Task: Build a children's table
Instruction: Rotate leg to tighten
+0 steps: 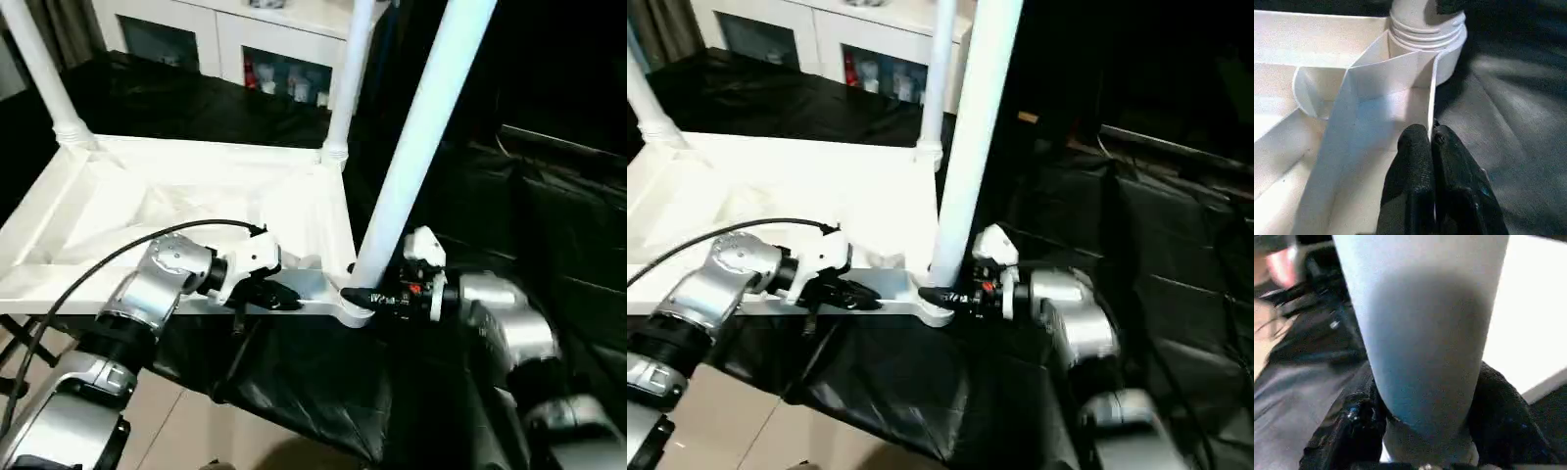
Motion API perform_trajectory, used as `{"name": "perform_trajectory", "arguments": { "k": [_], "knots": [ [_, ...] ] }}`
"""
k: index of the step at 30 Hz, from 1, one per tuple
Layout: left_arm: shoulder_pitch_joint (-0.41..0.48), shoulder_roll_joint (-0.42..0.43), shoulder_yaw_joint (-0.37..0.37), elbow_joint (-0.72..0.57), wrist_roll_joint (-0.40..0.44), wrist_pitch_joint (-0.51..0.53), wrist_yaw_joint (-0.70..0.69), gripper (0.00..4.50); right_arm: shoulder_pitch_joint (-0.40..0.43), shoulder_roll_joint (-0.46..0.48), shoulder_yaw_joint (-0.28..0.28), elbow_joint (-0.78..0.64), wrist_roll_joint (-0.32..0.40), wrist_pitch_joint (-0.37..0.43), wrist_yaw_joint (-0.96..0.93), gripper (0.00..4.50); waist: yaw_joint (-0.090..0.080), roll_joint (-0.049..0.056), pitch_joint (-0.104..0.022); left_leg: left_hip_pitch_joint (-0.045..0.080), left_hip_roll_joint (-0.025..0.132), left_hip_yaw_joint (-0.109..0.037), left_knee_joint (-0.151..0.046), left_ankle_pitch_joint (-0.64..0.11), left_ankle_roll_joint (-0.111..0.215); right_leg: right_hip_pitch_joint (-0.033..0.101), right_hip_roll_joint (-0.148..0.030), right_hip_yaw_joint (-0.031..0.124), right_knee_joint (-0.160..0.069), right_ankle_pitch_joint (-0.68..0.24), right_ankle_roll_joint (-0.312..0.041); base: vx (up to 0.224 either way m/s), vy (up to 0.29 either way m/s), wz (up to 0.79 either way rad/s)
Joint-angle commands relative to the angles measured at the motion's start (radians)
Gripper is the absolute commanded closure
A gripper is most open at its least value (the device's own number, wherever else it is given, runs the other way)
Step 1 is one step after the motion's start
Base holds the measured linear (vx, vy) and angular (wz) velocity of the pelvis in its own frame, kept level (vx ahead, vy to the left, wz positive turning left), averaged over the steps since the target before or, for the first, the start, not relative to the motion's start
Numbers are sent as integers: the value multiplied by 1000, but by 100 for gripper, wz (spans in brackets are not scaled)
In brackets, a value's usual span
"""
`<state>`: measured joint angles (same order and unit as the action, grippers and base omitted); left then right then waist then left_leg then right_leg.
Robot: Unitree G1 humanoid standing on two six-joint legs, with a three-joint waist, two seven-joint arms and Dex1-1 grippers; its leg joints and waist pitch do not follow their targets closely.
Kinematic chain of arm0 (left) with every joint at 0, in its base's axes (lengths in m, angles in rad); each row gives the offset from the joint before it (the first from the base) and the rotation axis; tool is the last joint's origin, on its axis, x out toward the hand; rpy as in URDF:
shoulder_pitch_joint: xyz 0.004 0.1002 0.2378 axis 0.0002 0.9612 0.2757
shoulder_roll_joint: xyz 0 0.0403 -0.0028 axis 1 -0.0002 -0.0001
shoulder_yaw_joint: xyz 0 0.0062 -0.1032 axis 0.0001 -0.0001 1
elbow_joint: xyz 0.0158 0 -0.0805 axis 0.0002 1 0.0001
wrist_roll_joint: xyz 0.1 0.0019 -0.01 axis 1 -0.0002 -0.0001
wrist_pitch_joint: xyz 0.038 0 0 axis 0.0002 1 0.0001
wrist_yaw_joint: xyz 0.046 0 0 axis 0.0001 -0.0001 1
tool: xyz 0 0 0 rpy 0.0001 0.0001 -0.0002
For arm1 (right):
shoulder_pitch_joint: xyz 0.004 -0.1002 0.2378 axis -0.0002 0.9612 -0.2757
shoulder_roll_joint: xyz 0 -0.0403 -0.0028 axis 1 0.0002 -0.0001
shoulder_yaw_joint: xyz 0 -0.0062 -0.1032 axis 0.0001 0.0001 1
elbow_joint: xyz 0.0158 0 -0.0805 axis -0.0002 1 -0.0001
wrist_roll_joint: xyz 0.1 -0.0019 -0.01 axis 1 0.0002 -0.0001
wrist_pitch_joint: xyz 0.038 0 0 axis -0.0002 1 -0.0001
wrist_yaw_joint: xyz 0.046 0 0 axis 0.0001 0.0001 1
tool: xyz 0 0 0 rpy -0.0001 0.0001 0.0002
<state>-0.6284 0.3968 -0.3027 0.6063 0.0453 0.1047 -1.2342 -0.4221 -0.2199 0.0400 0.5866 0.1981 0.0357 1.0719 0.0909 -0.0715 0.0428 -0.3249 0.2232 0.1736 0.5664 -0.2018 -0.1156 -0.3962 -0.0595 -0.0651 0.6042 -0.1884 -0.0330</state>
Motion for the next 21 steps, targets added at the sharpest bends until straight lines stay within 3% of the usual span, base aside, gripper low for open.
{"name": "perform_trajectory", "arguments": {
  "k": [1, 3, 4, 6, 9, 11, 12, 16, 17, 18, 21],
  "knots": [
    [3, -41, 9, 35, 27, 41, 135, 450, 42, 46, 35, 39, 6, 50, -35, 250, -5, 15, -29, 5, 13, 3, -71, -278, 13, 28, -79, 49, -97, -415, -144, 0, 0, 0],
    [-2, -77, 12, 38, 26, 64, 172, 450, 48, 85, 4, 58, 1, 45, -143, 250, -9, 13, -28, -1, 12, -6, -77, -296, 10, 30, -79, 46, -105, -505, -97, 0, 0, 0],
    [-7, -103, 13, 43, 30, 76, 205, 450, 46, 118, -20, 82, -3, 33, -227, 250, -10, 13, -28, 0, 11, -5, -76, -298, 9, 28, -80, 47, -107, -520, -88, 0, 0, 0],
    [-28, -163, 15, 64, 37, 101, 281, 450, 20, 188, -58, 149, -24, -6, -427, 250, -15, 25, -29, 4, 9, -12, -79, -324, -7, 26, -83, 42, -116, -585, -65, 0, 0, 0],
    [-49, -209, 14, 87, 47, 119, 342, 450, -12, 241, -84, 192, -37, -40, -568, 250, -30, 23, -32, 6, 6, -19, -81, -364, -17, 25, -82, 31, -126, -621, -42, 0, 0, 0],
    [-64, -233, 10, 106, 54, 123, 371, 450, -46, 273, -96, 219, -43, -59, -643, 251, -37, 31, -33, 6, 6, -22, -82, -378, -10, 25, -80, 29, -127, -593, -50, 0, 0, 0],
    [-83, -256, 7, 130, 66, 122, 405, 450, -94, 306, -98, 252, -59, -72, -720, 251, -40, 29, -36, 5, 6, -21, -82, -378, -5, 27, -79, 30, -126, -569, -56, 0, 0, 0],
    [-101, -266, -4, 147, 87, 107, 415, 450, -157, 342, -86, 277, -81, -91, -760, 251, -48, 31, -40, 3, 6, -18, -82, -360, -6, 28, -76, 35, -116, -470, -89, 0, 0, 0],
    [-102, -264, -5, 148, 89, 103, 411, 450, -161, 343, -85, 277, -84, -95, -761, 182, -49, 30, -41, 1, 6, -16, -83, -349, -3, 29, -75, 37, -113, -443, -98, 0, 0, 0],
    [-103, -260, -5, 151, 92, 98, 407, 450, -168, 346, -86, 281, -90, -106, -764, 183, -50, 30, -41, -1, 8, -11, -81, -325, 4, 31, -74, 40, -106, -384, -123, 0, 0, 0],
    [-82, -223, -14, 124, 85, 58, 336, 450, -157, 325, -85, 258, -89, -117, -712, 174, -51, 22, -43, -5, 8, -8, -80, -295, 15, 34, -75, 44, -104, -370, -135, 0, 0, 0]
  ]
}}
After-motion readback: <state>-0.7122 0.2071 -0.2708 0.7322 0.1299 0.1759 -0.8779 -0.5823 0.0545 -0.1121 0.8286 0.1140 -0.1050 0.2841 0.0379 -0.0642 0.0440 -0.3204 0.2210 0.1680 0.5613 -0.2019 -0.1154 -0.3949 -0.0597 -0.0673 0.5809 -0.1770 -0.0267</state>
